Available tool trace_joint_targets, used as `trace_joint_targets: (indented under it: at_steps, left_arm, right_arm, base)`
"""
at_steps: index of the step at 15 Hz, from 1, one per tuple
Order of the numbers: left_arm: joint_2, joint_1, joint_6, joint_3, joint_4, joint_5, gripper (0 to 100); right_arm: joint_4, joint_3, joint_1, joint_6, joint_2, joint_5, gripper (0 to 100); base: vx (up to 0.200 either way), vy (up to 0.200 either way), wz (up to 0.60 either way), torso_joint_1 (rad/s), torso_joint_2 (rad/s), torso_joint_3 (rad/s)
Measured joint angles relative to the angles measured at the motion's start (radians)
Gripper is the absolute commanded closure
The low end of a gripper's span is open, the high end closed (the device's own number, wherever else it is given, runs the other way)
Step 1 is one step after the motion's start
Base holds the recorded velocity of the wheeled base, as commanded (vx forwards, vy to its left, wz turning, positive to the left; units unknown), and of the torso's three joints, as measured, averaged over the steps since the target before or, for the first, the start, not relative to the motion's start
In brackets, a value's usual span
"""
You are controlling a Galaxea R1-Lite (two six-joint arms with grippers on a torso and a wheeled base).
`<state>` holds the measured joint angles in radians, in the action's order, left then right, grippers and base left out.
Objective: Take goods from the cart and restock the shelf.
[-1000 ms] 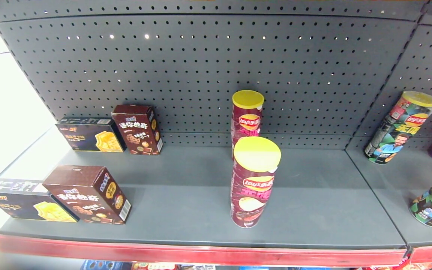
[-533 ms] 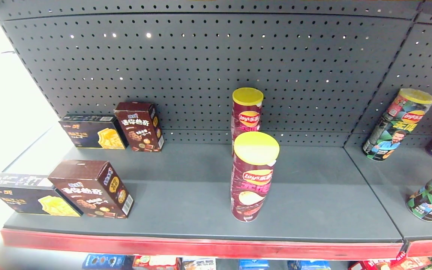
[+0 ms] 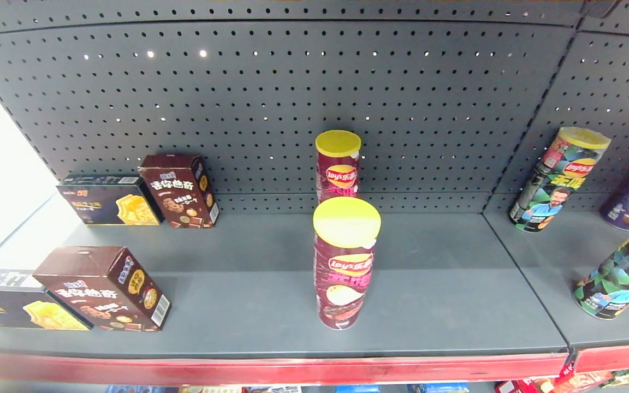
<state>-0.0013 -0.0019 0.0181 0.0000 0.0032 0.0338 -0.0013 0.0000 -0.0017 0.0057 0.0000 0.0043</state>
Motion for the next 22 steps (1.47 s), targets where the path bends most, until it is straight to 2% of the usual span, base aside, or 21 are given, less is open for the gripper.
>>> trace_joint_targets:
  at_steps: [9,11,22]
  left_arm:
    - [0.0,0.0,0.005,0.0,0.0,0.003,0]
    - [0.0,-0.001,0.007,0.0,0.0,0.004,0]
    - [0.0,0.0,0.001,0.0,0.0,0.002,0]
  right_arm:
    - [0.001,0.0,0.0,-0.001,0.0,0.0,0]
    - [0.0,0.0,0.0,-0.001,0.0,0.0,0]
    - [0.0,0.0,0.0,-0.001,0.0,0.0,0]
  base:
    - [0.0,0.0,0.0,0.0,0.0,0.0]
    - [-0.2,0.0,0.0,0.005,0.0,0.002]
    - [0.0,0.0,0.0,0.0,0.0,0.0]
